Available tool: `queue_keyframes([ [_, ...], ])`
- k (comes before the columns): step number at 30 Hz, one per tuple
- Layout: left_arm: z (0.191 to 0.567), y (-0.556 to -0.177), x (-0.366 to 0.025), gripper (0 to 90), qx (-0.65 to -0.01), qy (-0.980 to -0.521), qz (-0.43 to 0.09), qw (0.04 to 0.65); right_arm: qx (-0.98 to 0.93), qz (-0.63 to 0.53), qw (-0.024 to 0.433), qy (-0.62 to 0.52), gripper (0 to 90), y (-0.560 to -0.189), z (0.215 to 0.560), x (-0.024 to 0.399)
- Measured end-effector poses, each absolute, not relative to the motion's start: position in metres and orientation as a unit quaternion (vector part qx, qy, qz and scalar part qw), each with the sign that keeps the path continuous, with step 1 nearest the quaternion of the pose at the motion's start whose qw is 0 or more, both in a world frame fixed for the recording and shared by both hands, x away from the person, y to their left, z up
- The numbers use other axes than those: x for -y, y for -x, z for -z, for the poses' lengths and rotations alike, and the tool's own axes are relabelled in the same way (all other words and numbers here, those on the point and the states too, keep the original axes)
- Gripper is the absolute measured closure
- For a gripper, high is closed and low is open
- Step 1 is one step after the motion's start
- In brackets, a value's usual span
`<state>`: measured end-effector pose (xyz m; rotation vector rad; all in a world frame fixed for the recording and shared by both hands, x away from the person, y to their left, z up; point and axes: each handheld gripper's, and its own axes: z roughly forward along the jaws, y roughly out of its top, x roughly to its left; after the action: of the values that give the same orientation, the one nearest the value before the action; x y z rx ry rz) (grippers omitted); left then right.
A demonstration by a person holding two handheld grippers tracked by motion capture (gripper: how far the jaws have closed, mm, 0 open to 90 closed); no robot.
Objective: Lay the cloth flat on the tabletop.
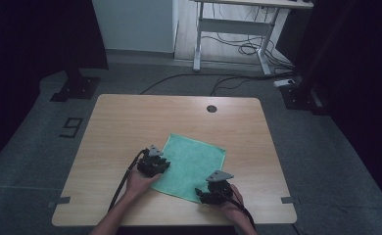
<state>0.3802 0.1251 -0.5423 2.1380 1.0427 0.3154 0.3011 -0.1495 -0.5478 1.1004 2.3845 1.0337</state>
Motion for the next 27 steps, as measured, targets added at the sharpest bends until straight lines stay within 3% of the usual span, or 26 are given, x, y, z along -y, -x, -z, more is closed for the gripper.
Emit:
queue_keyframes([
  [8,0.541,-0.371,-0.128,73.1,-0.411,-0.829,-0.119,0.359,-0.836,-0.366,0.147,-0.381,32.6,-0.310,0.548,0.163],
  [21,0.542,-0.383,-0.125,71.4,-0.447,-0.806,-0.106,0.373,-0.838,-0.375,0.135,-0.373,33.2,-0.361,0.547,0.180],
  [27,0.543,-0.381,-0.122,69.2,-0.448,-0.804,-0.109,0.376,-0.833,-0.378,0.139,-0.379,33.2,-0.362,0.548,0.183],
])
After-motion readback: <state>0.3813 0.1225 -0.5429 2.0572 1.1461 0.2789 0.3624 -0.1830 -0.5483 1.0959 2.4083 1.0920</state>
